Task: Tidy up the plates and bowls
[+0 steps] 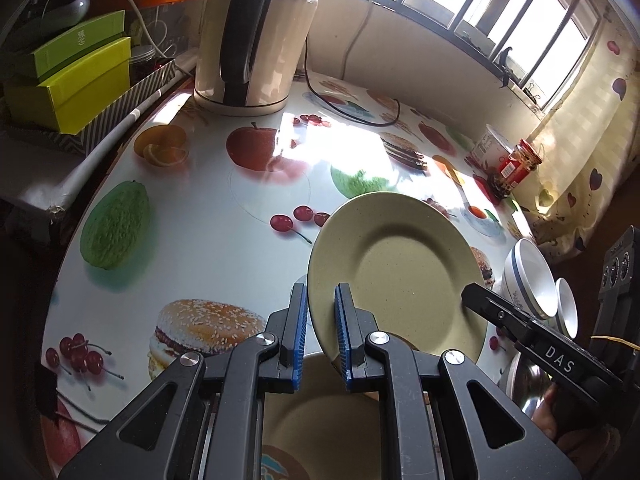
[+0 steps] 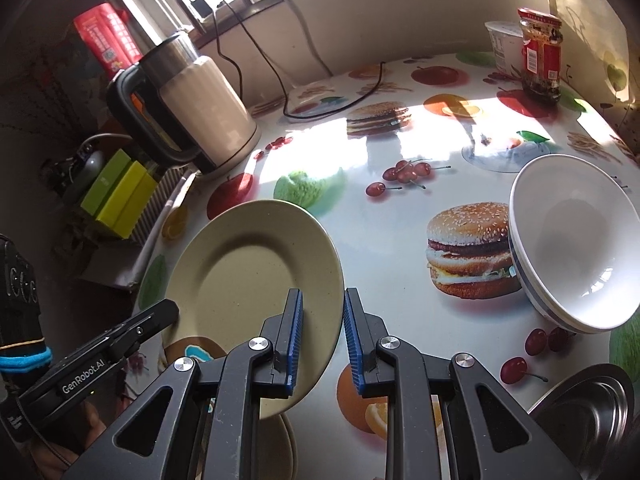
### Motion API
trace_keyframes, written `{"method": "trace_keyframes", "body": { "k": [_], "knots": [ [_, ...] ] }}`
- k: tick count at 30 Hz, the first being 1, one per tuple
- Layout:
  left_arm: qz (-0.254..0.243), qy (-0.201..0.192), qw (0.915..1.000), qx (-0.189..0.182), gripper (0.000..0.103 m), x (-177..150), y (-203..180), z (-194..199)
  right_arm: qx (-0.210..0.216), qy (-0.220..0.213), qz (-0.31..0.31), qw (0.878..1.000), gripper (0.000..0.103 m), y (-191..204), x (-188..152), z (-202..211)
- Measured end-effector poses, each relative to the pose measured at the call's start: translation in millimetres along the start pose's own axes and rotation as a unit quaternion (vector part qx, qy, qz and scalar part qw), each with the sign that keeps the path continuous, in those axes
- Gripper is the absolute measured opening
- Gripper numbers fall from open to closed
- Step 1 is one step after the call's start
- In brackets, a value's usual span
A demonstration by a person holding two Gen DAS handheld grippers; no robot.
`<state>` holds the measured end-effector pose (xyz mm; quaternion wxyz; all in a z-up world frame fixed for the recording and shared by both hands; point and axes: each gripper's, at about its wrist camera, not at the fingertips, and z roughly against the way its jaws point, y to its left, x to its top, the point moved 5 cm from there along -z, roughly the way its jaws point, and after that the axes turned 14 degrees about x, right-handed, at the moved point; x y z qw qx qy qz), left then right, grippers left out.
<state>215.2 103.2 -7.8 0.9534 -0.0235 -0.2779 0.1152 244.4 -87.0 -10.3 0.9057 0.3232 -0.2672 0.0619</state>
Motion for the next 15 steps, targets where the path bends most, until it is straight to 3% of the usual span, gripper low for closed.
{"method": "trace_keyframes", "body": {
  "k": [15],
  "knots": [
    [0.010, -0.001, 0.9999, 0.009, 0.015, -34, 15, 20, 0.006, 0.011, 0.015, 1.000, 0.020, 16, -34, 12]
  ]
}}
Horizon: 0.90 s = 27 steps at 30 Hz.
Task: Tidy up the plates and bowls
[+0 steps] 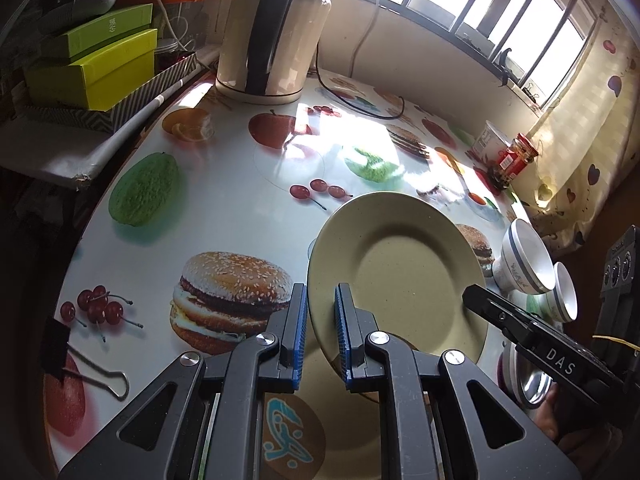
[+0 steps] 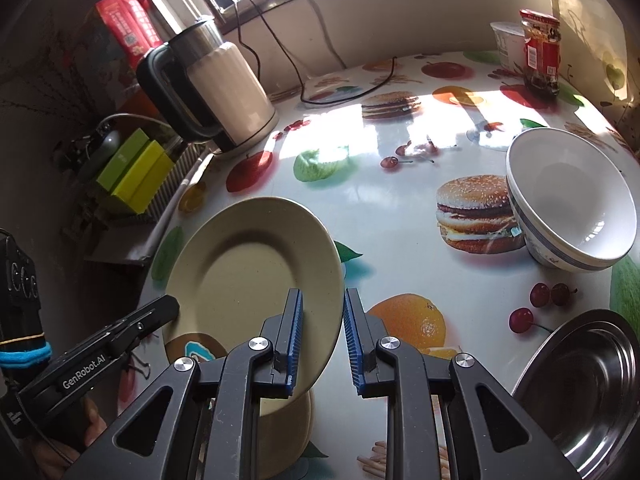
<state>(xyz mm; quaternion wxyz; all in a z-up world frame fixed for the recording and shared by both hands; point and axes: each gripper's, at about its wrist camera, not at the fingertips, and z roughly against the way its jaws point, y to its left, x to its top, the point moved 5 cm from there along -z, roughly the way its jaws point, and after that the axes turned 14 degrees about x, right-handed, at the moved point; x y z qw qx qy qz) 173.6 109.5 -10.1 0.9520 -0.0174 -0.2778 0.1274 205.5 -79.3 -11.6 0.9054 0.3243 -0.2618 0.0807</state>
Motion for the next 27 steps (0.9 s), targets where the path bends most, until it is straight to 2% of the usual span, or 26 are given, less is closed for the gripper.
{"method": "trace_keyframes", "body": {
  "k": [27],
  "knots": [
    [0.026, 0.015, 0.9994, 0.018, 0.015, -51, 33, 7, 0.004, 0.034, 0.022, 0.999, 0.020, 21, -50, -8]
  ]
}}
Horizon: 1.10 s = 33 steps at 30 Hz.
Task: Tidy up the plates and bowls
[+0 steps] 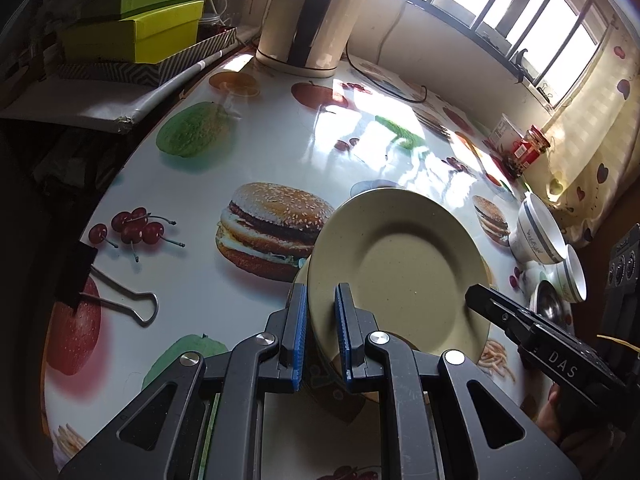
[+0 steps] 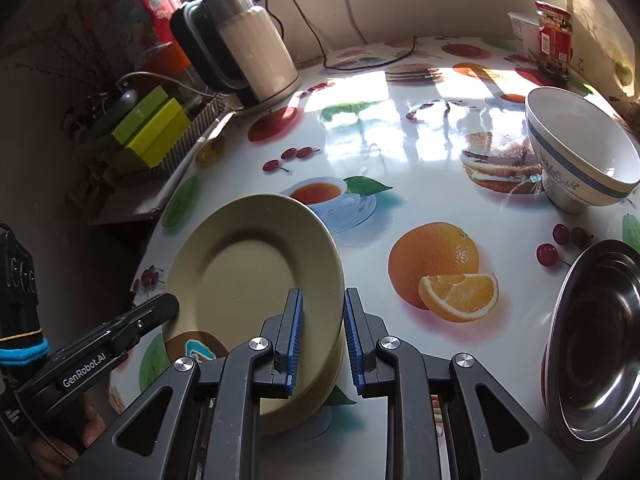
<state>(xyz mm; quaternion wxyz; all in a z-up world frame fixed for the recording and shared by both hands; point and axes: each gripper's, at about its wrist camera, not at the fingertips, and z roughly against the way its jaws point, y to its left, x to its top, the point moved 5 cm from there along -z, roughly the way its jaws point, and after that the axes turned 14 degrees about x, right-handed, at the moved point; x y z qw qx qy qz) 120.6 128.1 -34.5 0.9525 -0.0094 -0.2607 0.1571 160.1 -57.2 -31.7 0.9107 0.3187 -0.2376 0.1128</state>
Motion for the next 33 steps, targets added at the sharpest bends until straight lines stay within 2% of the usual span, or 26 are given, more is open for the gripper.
{"method": "trace_keyframes", "body": {
  "k": [33],
  "knots": [
    [0.009, 0.007, 0.9999, 0.004, 0.015, -14, 6, -1, 0.000, 0.007, 0.004, 1.000, 0.020, 3, -15, 0]
  ]
}}
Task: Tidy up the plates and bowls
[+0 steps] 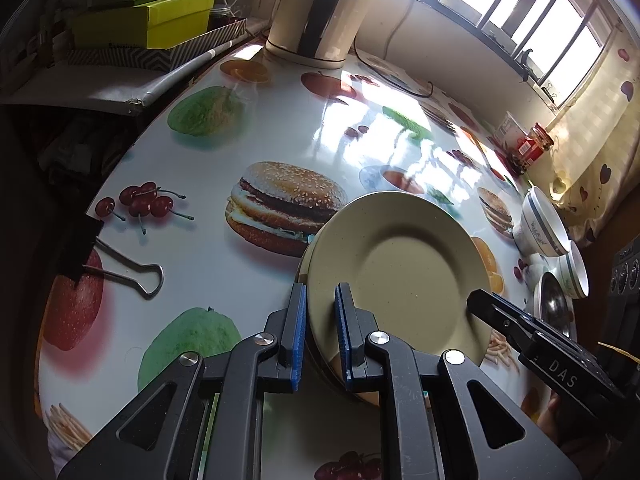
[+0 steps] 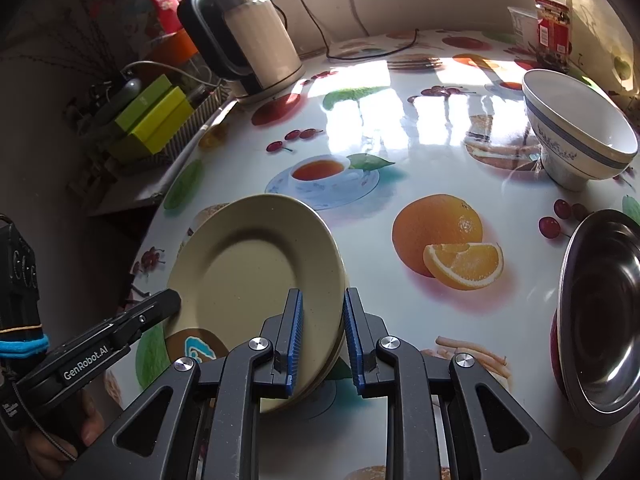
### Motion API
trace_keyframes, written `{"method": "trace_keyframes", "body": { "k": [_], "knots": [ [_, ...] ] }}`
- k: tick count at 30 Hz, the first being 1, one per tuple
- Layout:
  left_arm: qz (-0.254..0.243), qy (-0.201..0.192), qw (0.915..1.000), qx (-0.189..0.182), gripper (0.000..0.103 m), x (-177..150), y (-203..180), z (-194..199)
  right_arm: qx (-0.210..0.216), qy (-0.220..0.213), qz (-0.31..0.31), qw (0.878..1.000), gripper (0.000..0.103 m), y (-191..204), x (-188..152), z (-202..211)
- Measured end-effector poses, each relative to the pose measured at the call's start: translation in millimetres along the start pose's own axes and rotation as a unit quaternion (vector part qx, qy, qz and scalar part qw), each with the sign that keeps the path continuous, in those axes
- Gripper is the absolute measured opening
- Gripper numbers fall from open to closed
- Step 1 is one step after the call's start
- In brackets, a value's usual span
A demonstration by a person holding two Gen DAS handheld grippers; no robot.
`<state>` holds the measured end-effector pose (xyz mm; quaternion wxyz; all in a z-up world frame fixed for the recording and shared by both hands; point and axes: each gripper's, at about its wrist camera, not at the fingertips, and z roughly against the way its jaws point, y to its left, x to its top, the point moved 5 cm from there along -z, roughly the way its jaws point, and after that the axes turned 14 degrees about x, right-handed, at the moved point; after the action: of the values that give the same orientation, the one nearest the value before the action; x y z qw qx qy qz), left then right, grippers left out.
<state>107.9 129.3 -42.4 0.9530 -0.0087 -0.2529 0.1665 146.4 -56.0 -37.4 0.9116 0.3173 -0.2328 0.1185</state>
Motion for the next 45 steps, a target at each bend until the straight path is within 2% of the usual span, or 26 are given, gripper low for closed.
{"method": "trace_keyframes", "body": {
  "k": [23, 27, 30, 34, 36, 40, 42, 45],
  "knots": [
    [-0.014, -0.018, 0.9997, 0.012, 0.016, 0, -3, 2, -0.011, -0.004, 0.006, 1.000, 0.023, -1, -1, 5],
    [-0.028, -0.034, 0.9985, 0.034, 0.024, 0, -6, 4, -0.021, -0.010, 0.012, 1.000, 0.029, -1, 1, 7],
    [-0.028, -0.040, 0.9984, 0.030, 0.030, 1, -6, 7, -0.031, -0.016, 0.016, 0.999, 0.034, -3, 3, 8],
    [-0.038, -0.058, 0.9966, 0.046, 0.036, 5, -8, 12, -0.037, -0.018, 0.023, 0.999, 0.035, -2, 4, 8],
    [-0.036, -0.059, 0.9969, 0.039, 0.037, 6, -7, 13, -0.041, -0.020, 0.033, 0.998, 0.037, -1, 5, 9],
    [-0.039, -0.079, 0.9946, 0.056, 0.038, 9, -8, 20, -0.051, -0.026, 0.045, 0.997, 0.042, 0, 4, 12],
    [-0.037, -0.080, 0.9950, 0.048, 0.039, 11, -10, 21, -0.054, -0.027, 0.049, 0.997, 0.044, 0, 5, 12],
    [-0.042, -0.094, 0.9928, 0.060, 0.039, 12, -13, 25, -0.055, -0.026, 0.055, 0.997, 0.045, 0, 6, 12]
  ]
}}
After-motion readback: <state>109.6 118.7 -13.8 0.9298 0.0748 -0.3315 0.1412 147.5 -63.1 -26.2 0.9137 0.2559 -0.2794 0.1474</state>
